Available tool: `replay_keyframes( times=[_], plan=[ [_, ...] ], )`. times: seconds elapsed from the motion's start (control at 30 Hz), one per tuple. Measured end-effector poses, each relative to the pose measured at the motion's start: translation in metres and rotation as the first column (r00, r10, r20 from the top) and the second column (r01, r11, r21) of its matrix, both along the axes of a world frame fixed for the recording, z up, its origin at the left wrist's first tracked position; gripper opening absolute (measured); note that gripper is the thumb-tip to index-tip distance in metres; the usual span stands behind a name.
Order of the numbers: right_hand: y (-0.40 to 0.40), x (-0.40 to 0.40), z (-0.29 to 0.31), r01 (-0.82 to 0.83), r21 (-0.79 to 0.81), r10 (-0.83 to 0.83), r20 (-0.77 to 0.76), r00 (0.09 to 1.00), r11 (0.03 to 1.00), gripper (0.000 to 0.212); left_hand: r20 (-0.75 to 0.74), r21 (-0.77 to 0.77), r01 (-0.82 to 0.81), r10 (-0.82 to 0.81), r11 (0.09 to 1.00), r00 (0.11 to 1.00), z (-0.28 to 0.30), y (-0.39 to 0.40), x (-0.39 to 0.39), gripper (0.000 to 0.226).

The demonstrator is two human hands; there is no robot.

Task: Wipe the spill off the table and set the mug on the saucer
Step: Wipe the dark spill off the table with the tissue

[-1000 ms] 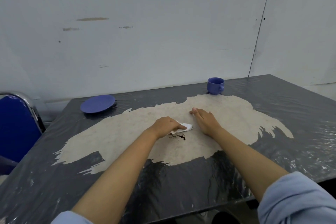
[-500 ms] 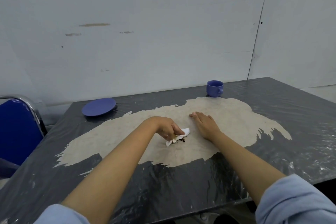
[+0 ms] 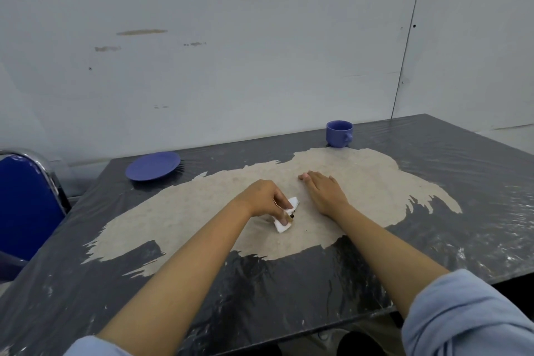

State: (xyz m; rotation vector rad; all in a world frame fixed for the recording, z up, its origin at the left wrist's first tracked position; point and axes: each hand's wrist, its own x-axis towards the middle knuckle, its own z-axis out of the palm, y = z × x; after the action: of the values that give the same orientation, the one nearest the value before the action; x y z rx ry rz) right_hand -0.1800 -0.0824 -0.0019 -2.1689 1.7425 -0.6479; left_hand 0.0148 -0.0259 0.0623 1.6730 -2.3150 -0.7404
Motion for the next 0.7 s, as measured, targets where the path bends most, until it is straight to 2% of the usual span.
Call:
replay_keyframes(
  times=[0.2,0.33,0.53,0.7],
  plan=[
    [-0.003,0.000,-0.003,0.003,-0.020,-0.004,-0.037,0.999,1.000,0.056,-0.121,-0.124,-0.107,0.092,0.986,0.988,-0.015,0.005,-0.005,0.033],
    [-0.003,0.000,-0.004,0.003,-0.019,-0.004,-0.029,1.000,1.000,0.055,-0.121,-0.196,-0.097,0.074,0.976,0.990,-0.020,0.007,-0.007,0.038],
    [-0.004,0.001,-0.005,0.005,-0.030,-0.006,-0.010,1.000,1.000,0.056,-0.147,-0.183,-0.033,0.006,0.982,0.989,-0.023,0.006,-0.009,0.029],
    [-0.004,0.001,-0.005,-0.001,-0.038,0.000,-0.041,0.999,0.999,0.054,-0.233,-0.197,-0.090,0.043,0.976,0.972,-0.028,0.007,-0.011,0.045]
  ],
)
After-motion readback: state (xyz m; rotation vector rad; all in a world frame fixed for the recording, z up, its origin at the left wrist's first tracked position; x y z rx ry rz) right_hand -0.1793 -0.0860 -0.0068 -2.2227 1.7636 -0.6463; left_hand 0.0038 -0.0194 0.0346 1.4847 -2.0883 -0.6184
